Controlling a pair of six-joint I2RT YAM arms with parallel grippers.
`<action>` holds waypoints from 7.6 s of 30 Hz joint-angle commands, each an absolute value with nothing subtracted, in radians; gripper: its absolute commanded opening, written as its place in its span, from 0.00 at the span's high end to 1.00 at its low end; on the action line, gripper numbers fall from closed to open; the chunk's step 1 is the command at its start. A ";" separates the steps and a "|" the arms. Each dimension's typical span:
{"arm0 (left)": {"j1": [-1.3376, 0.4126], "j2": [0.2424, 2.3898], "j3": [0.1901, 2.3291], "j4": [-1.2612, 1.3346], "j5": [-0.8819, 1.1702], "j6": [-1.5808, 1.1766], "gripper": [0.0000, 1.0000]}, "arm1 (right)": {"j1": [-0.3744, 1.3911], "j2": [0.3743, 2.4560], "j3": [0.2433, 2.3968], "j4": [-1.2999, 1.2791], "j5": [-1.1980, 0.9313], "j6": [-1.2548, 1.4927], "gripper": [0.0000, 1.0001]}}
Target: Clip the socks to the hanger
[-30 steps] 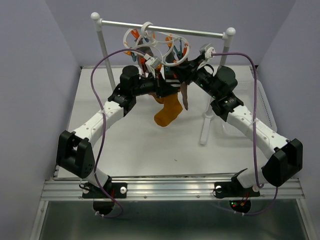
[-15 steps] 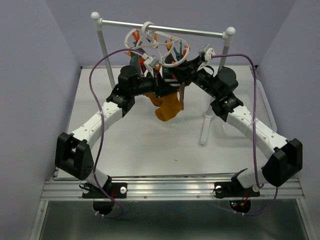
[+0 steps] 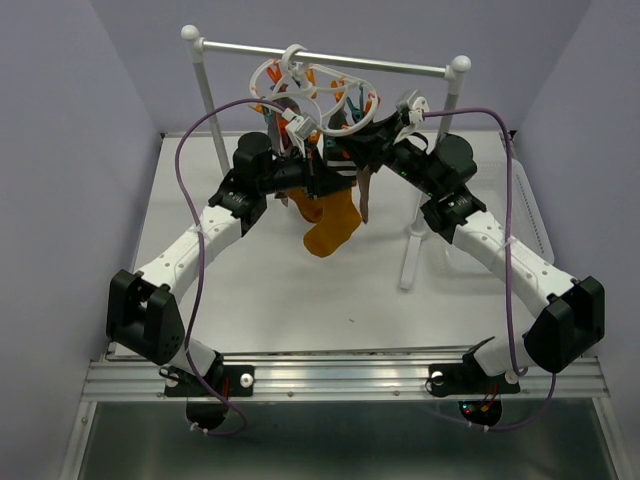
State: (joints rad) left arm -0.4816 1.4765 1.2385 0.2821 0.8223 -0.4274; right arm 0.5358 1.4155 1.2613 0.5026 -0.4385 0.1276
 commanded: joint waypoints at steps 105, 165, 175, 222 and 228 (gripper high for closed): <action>-0.454 1.437 1.285 0.262 0.973 -0.270 1.00 | 0.534 1.405 1.224 0.692 -0.606 0.052 0.99; -0.456 1.404 1.259 0.247 0.982 -0.219 1.00 | 0.534 1.390 1.235 0.675 -0.657 0.066 0.99; -0.454 1.420 1.256 0.227 0.957 -0.209 1.00 | 0.534 1.396 1.267 0.664 -0.669 0.071 0.99; -0.457 1.393 1.233 0.293 1.075 -0.181 1.00 | 0.534 1.413 1.223 0.684 -0.675 0.061 0.99; -0.457 1.410 1.258 0.284 1.072 -0.167 1.00 | 0.534 1.407 1.212 0.689 -0.730 0.103 0.99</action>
State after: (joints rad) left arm -0.4564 1.4319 1.2346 0.2493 1.0447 -0.1944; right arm 0.5354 1.4143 1.2098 0.6388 -0.6441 0.0753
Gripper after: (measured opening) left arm 0.058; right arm 0.347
